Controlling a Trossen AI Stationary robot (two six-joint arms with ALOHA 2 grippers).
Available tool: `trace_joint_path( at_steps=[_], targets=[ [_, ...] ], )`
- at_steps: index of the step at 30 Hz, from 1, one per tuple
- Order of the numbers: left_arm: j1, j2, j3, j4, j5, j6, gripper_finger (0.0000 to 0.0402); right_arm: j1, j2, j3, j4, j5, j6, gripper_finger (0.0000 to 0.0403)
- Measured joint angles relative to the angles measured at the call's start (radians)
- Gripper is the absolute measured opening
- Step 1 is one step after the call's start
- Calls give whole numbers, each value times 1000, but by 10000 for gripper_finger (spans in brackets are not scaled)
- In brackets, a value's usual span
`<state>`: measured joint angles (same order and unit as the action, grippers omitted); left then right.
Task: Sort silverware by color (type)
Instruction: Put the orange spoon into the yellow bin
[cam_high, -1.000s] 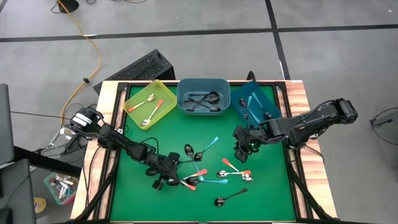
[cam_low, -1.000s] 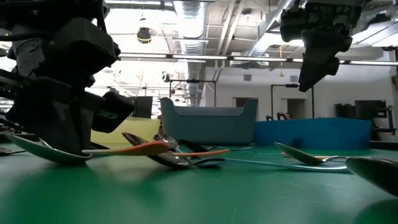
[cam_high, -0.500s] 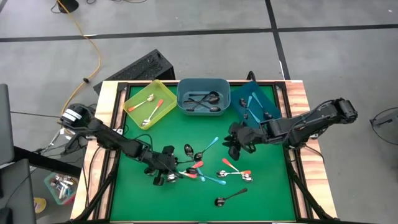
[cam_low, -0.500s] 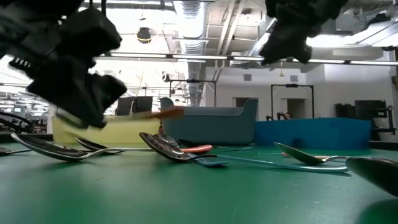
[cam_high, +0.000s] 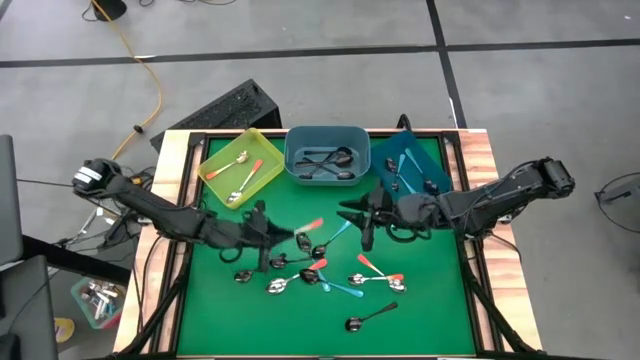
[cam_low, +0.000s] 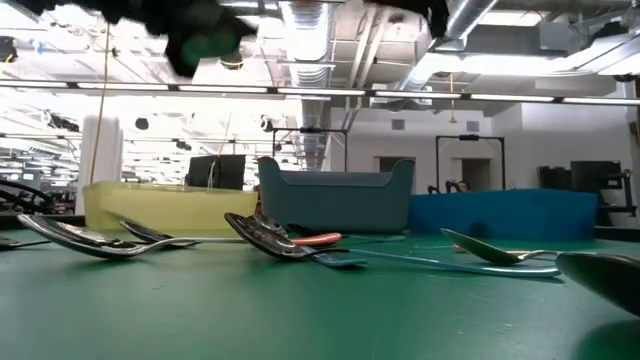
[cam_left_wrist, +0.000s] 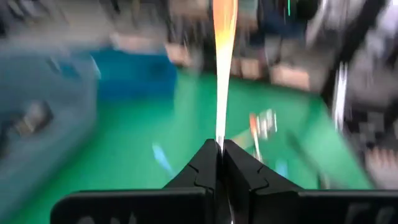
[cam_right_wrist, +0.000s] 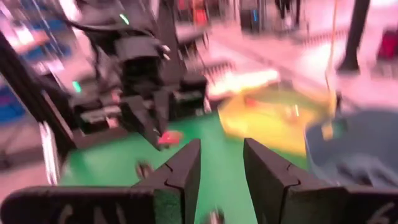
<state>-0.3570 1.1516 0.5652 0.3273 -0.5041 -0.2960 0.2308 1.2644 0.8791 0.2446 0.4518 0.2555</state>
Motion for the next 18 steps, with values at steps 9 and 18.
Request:
trace_joint_path(
  at_steps=[9,18],
  targets=[
    [52,-58,2,377,-35,232,0,-59,1,0,194,-20,-73,136],
    [78,-52,2,397,-32,221,0,-82,95,3,363,-90,-46,169]
  ],
)
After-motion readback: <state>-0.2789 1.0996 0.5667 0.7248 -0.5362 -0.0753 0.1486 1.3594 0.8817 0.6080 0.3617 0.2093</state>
